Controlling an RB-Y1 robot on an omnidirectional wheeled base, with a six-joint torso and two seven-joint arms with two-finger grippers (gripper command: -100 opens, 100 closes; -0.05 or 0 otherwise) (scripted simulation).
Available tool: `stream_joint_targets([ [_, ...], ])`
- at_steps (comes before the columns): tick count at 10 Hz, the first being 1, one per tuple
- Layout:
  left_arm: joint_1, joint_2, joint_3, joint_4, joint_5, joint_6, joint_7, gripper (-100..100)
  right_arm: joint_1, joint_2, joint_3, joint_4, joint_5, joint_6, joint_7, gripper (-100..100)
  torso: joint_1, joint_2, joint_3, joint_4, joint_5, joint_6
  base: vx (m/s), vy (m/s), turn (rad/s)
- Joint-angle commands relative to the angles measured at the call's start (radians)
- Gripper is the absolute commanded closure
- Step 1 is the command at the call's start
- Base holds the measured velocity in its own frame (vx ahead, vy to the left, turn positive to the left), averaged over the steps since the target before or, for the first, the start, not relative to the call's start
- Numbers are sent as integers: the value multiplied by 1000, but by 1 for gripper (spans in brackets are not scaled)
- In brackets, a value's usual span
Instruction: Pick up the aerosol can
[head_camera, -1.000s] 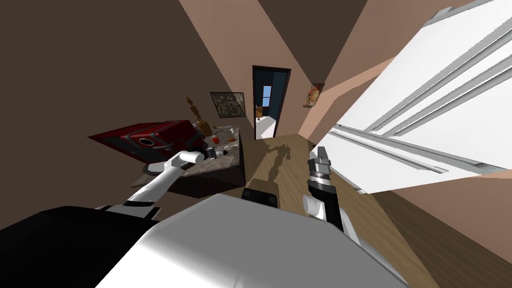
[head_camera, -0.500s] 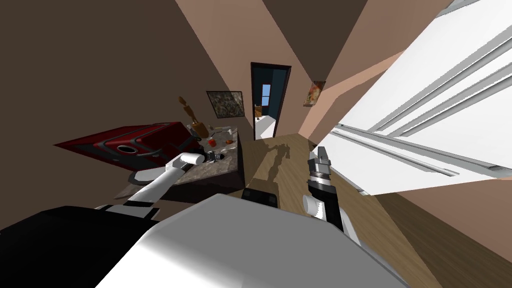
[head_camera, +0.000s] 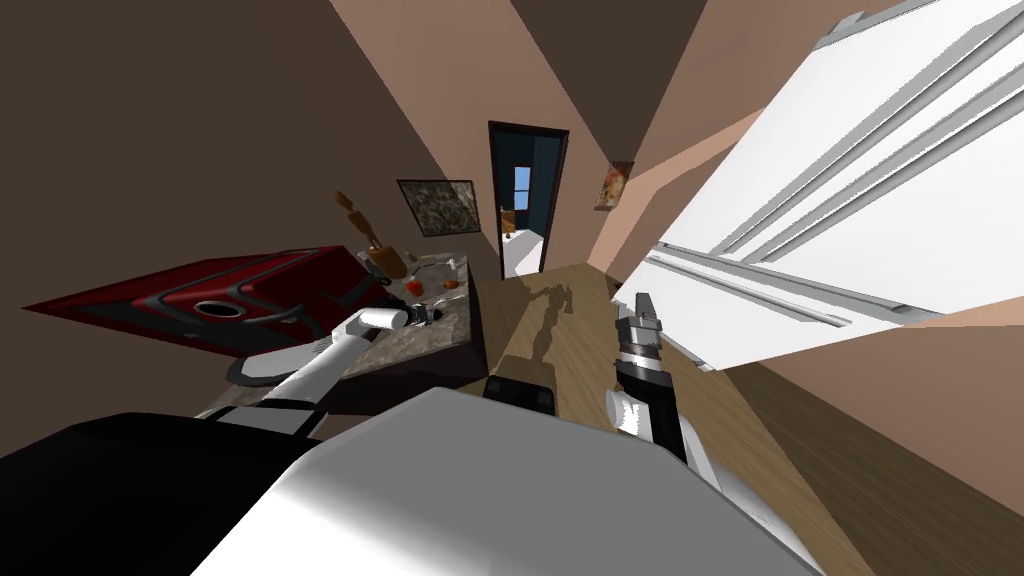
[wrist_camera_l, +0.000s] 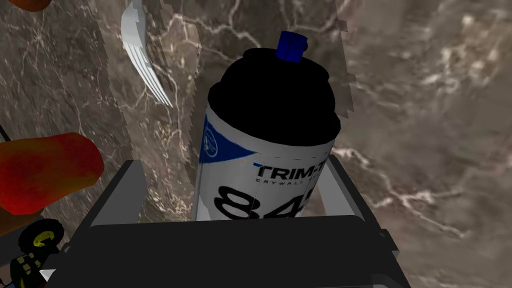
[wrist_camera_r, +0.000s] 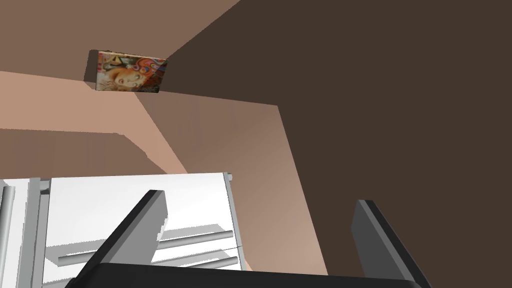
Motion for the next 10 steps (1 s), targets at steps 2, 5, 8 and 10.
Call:
stream_joint_targets([
  [2,-1,-1,0,2,-1,-1,0,100,0,0,0,0,0,0,0,0,0,-1,-1,0,0,-1,-12,1,-10],
  [5,0,-1,-1,2,-1,-1,-1,100,0,0,0,0,0,0,0,0,0,-2,-1,0,0,-1,0,0,0],
  [8,7,5,-6,-32,1,11,9,100,0,0,0,0,0,0,0,0,-1,-2,-1,0,-1,-1,9,-1,63],
  [10,17,13,-10,-68,5,25,17,100,0,0,0,0,0,0,0,0,-2,-3,-1,1,-2,-2,37,-4,148],
])
